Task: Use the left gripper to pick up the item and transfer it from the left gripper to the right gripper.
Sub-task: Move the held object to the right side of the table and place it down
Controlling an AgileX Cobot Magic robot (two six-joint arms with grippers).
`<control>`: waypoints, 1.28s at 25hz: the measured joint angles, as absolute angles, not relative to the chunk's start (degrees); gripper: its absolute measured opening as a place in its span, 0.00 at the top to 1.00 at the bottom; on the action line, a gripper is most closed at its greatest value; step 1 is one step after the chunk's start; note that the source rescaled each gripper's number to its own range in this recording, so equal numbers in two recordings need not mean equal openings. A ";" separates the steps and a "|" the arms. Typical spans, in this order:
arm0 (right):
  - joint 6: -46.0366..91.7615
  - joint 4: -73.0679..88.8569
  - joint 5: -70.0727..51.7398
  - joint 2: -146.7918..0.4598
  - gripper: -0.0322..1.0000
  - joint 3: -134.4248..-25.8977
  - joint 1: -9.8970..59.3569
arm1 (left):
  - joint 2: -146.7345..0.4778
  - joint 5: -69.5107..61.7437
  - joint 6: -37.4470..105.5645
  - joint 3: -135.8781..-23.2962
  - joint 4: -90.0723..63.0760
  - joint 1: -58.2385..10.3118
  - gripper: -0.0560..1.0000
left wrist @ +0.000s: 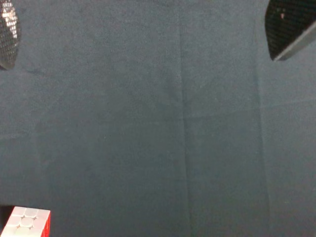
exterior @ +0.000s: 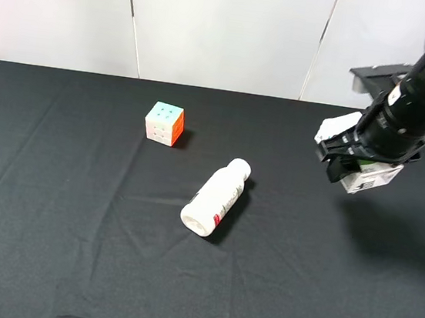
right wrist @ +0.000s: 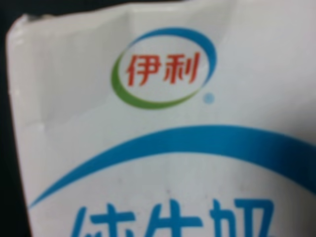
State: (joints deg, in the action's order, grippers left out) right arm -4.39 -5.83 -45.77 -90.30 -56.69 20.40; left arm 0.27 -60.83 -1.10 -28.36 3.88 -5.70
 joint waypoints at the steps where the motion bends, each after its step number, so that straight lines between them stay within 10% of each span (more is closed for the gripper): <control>1: -4.39 -5.83 -45.15 -91.50 0.97 -56.68 20.40 | 0.27 -60.83 -1.10 -28.36 3.88 -5.70 0.00; 32: -4.33 -6.73 -35.50 -105.51 0.96 -56.73 20.27 | 0.27 -60.78 -1.10 -28.36 3.88 -5.70 0.00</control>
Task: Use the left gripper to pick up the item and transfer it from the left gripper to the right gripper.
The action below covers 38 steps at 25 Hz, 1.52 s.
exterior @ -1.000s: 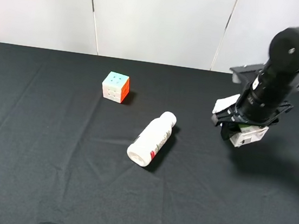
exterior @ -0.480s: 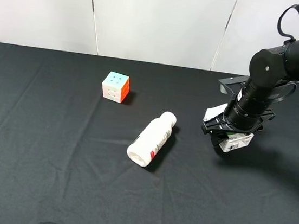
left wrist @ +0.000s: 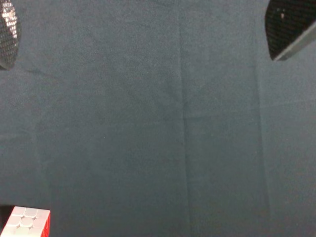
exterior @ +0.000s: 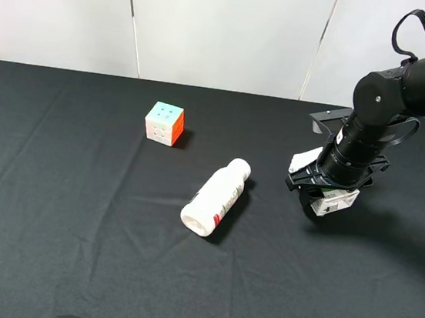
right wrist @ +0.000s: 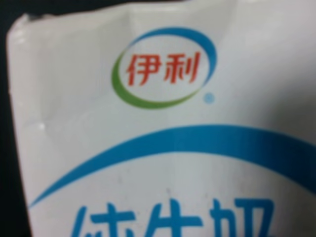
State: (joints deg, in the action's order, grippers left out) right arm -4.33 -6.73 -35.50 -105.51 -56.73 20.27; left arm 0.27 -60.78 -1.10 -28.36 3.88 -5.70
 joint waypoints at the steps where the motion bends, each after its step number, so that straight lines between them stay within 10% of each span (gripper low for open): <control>1: -4.33 -6.73 -35.50 -105.51 0.79 -56.73 20.27 | 0.27 -60.78 -1.10 -28.36 3.88 -5.70 0.00; 2: -4.38 -6.73 -35.43 -105.51 0.48 -56.74 20.27 | 0.27 -60.78 -1.10 -28.36 3.88 -5.70 0.00; 4: -4.61 -6.73 -35.39 -105.51 0.19 -56.95 20.27 | 0.27 -60.78 -1.10 -28.36 3.88 -5.70 0.00; 7: -4.61 -6.73 -35.26 -105.51 0.05 -57.00 20.27 | 0.27 -60.78 -1.10 -28.36 3.88 -5.70 0.00; 38: -5.05 -5.86 -64.19 -65.88 0.00 -57.12 20.27 | 0.27 -60.46 -1.10 -28.36 3.88 -5.70 0.00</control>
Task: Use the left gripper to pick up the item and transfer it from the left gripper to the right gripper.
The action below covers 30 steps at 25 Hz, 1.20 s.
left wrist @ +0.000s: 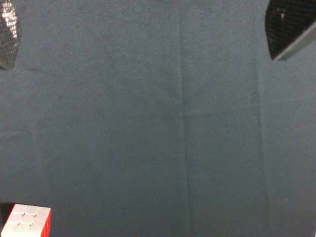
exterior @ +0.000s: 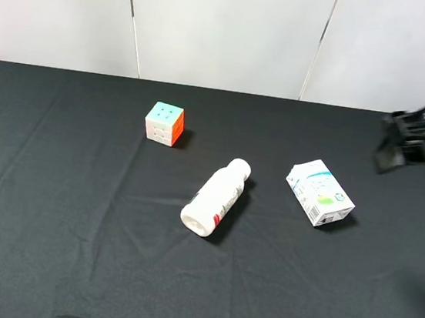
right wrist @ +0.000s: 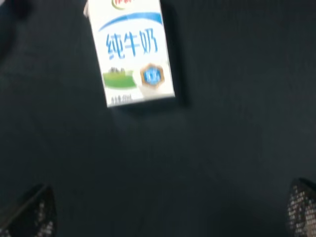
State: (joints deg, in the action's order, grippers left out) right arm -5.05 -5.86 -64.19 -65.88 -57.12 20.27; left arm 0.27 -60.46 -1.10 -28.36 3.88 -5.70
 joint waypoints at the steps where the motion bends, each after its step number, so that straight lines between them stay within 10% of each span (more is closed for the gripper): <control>1: -5.48 -5.61 -65.98 -63.75 0.00 -57.12 20.27 | 0.27 -60.46 -1.10 -28.36 3.88 -5.70 0.00; 30: -7.41 -3.48 -61.14 -3.09 0.00 -29.43 20.27 | 0.27 -60.46 -1.10 -28.36 3.88 -5.70 0.00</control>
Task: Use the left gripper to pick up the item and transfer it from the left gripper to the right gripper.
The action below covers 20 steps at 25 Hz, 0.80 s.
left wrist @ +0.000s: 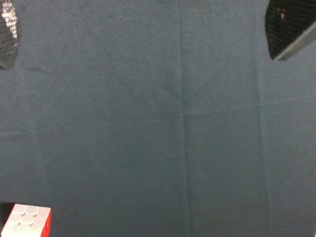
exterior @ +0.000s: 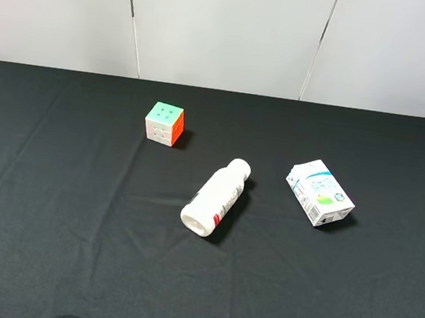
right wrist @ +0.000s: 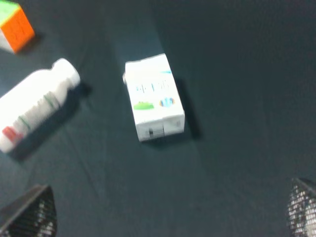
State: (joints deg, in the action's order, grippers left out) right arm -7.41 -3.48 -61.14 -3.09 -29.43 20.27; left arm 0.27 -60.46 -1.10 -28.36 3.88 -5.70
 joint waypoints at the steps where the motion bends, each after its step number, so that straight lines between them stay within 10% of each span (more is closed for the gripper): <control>1: -7.41 -3.48 -60.25 -2.25 0.00 -28.95 20.27 | 0.27 -60.46 -1.10 -28.36 3.88 -5.70 0.00; 20: -7.41 -3.24 -58.82 -1.26 0.00 -28.36 13.28 | 0.27 -60.46 -1.10 -28.36 3.88 -5.70 0.00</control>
State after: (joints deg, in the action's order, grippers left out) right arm -7.41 -3.24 -58.82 -1.26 -28.36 13.28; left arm 0.27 -60.46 -1.10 -28.36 3.88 -5.70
